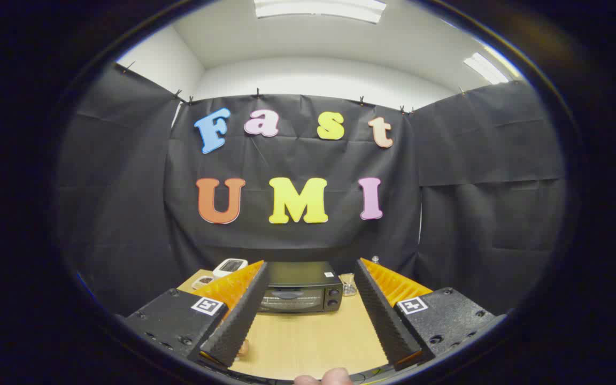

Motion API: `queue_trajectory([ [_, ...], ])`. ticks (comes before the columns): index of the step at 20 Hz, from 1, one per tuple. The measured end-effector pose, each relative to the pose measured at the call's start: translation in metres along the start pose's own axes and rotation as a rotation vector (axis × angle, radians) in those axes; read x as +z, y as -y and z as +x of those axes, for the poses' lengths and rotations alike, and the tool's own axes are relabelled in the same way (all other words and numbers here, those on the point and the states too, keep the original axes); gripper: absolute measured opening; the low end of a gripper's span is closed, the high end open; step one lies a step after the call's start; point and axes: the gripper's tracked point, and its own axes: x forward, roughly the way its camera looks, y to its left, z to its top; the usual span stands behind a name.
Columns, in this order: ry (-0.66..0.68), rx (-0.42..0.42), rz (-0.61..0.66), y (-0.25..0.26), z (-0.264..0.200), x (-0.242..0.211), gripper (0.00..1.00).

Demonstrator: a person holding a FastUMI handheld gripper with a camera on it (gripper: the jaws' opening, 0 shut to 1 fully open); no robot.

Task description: Open the toaster oven, put the food inside, and close the toaster oven door.

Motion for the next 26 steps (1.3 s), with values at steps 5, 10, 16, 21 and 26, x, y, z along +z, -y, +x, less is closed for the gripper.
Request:
queue_trajectory([
  [5,-0.008,0.004,0.021,-0.002,-0.001,-0.001,1.00],
  [10,-0.004,0.014,0.019,-0.007,0.000,0.004,1.00],
  [16,-0.010,0.026,0.026,-0.018,-0.001,0.005,1.00],
  [21,-0.017,0.038,0.020,-0.026,-0.003,0.004,1.00],
  [26,-0.035,0.020,0.042,-0.018,-0.004,-0.004,1.00],
])
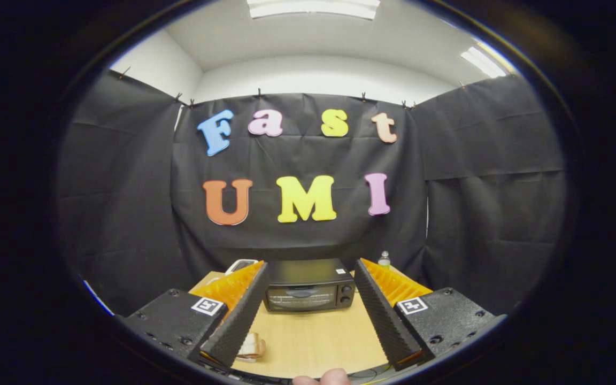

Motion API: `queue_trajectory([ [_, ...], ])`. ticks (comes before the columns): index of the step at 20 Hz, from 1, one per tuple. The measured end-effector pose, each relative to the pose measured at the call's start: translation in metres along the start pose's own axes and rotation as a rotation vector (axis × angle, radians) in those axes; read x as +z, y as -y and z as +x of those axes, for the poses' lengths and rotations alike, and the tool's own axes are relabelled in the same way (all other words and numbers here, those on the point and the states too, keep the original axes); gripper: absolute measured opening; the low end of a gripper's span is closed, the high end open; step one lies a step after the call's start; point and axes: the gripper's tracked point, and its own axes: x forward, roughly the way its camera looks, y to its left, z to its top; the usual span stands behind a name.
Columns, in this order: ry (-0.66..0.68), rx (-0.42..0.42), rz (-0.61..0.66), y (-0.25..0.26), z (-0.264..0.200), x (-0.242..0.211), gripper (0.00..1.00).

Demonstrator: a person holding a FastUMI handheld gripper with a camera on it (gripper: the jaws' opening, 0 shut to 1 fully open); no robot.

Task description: Open the toaster oven, put the food inside, and close the toaster oven door.

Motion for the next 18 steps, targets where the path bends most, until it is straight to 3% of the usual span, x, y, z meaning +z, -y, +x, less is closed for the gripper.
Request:
queue_trajectory([
  [8,-0.055,-0.010,0.002,0.015,0.038,-0.023,1.00],
  [18,-0.126,0.078,-0.003,0.015,0.218,-0.100,1.00],
])
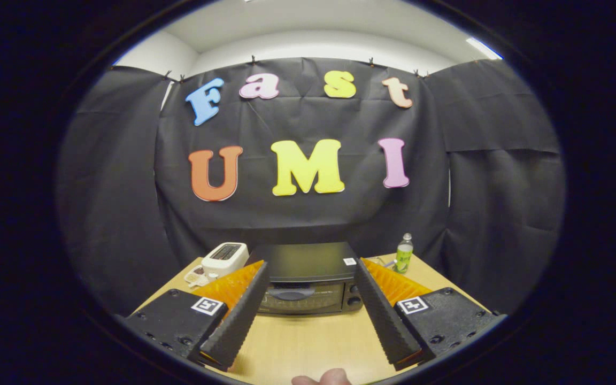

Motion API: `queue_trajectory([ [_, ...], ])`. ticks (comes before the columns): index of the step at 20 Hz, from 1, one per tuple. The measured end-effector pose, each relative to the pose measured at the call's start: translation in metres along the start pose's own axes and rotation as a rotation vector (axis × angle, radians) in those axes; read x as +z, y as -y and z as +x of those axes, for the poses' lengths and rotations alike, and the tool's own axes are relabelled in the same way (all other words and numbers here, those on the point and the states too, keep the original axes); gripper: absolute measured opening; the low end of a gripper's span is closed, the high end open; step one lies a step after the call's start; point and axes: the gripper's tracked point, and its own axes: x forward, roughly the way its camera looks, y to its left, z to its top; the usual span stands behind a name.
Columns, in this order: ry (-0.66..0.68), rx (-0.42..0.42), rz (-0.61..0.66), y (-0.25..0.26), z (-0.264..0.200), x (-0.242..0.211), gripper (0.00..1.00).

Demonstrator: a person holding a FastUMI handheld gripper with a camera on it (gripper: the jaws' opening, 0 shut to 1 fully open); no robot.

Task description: Open the toaster oven, put the food inside, and close the toaster oven door.

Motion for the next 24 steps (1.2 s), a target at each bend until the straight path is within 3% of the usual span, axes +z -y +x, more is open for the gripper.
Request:
queue_trajectory([
  [6,-0.110,0.082,-0.019,-0.017,0.124,-0.069,1.00],
  [11,-0.203,0.077,-0.026,-0.017,0.179,-0.124,1.00],
  [18,-0.224,0.035,-0.018,-0.020,0.191,-0.144,1.00],
  [24,-0.279,0.039,-0.033,-0.020,0.149,-0.167,1.00],
])
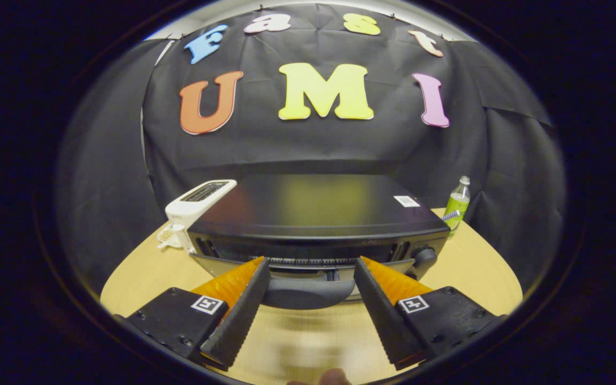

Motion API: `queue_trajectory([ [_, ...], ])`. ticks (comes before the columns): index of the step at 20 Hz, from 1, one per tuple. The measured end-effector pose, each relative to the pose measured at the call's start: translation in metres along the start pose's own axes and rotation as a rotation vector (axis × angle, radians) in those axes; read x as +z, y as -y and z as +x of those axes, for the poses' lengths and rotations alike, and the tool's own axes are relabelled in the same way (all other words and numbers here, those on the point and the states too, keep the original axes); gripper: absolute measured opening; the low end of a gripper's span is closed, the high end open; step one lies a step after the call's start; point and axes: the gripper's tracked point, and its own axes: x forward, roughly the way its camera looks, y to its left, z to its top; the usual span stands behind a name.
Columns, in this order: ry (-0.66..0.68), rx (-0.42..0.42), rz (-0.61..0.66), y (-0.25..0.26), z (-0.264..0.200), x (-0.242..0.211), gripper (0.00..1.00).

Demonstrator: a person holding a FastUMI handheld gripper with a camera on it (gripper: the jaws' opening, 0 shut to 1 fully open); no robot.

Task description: Open the toaster oven, put the food inside, and close the toaster oven door.

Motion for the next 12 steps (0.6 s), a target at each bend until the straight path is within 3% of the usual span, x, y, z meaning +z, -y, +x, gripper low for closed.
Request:
queue_trajectory([
  [12,-0.175,0.016,-0.033,0.002,-0.042,-0.104,1.00],
])
